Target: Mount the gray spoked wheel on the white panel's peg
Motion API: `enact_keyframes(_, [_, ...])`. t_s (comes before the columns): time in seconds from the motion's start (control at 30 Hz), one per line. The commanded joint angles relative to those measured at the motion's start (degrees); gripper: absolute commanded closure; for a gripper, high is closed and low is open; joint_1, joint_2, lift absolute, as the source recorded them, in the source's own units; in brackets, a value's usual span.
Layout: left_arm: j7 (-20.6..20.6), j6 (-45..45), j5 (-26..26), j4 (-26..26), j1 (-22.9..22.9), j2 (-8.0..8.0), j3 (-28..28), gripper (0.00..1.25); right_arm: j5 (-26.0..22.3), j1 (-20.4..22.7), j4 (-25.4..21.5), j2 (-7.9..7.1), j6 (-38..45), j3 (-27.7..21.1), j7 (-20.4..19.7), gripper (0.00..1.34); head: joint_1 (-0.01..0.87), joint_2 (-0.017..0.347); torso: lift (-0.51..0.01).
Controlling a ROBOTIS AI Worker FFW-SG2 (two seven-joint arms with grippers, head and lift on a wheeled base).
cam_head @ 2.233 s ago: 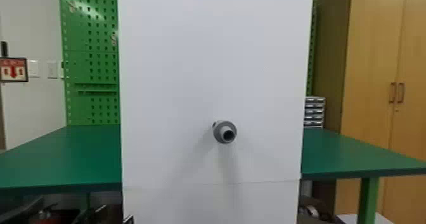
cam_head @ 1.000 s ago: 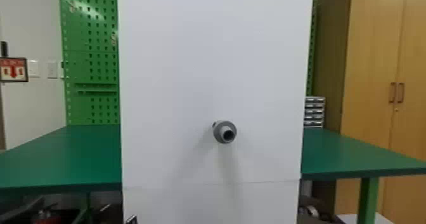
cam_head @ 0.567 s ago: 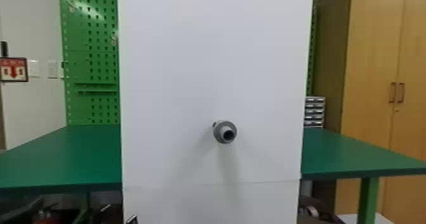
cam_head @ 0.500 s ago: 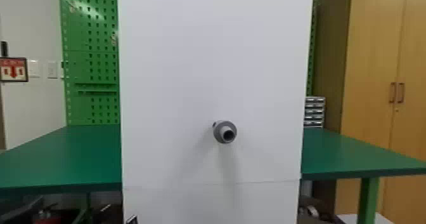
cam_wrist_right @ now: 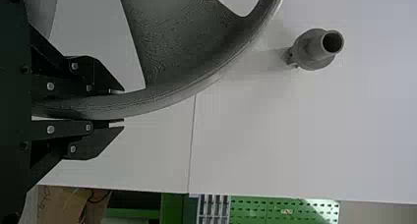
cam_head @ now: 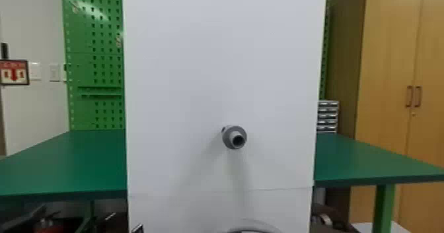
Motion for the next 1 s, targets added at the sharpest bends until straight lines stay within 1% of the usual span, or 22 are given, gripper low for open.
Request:
enact_keyframes(0.0, [0.0,0.0,0.09,0.0,0.0,0.08,-0.01,0.52,-0.25,-1.15,-3.88,-0.52,5.15,0.23,0.36,1.11,0.123,-0.008,-0.399])
enact_keyframes(0.17, [0.0,0.0,0.09,0.0,0.09,0.17,-0.01,0.52,-0.17,-2.3,-7.92,-0.79,9.02,0.05,0.36,1.11,0.123,-0.008,-0.399])
enact_keyframes(0.3, [0.0,0.0,0.18,0.0,0.09,0.26,0.08,0.52,-0.25,-3.35,-11.97,-1.4,14.47,0.23,0.36,1.11,0.123,-0.008,-0.399])
enact_keyframes(0.4, [0.0,0.0,0.18,0.0,0.18,0.26,0.08,0.52,-0.17,-4.58,-14.6,-1.49,19.3,0.4,0.36,1.11,0.123,-0.008,-0.399])
enact_keyframes(0.67, [0.0,0.0,0.18,0.0,0.27,0.34,0.17,0.52,0.01,-7.83,-17.5,-1.67,25.28,1.11,0.36,1.11,0.123,-0.008,-0.399])
enact_keyframes(0.97, [0.0,0.09,0.35,0.0,0.27,0.43,0.17,0.52,0.1,-11.53,-21.37,-2.54,32.05,1.81,0.36,1.11,0.123,-0.008,-0.399])
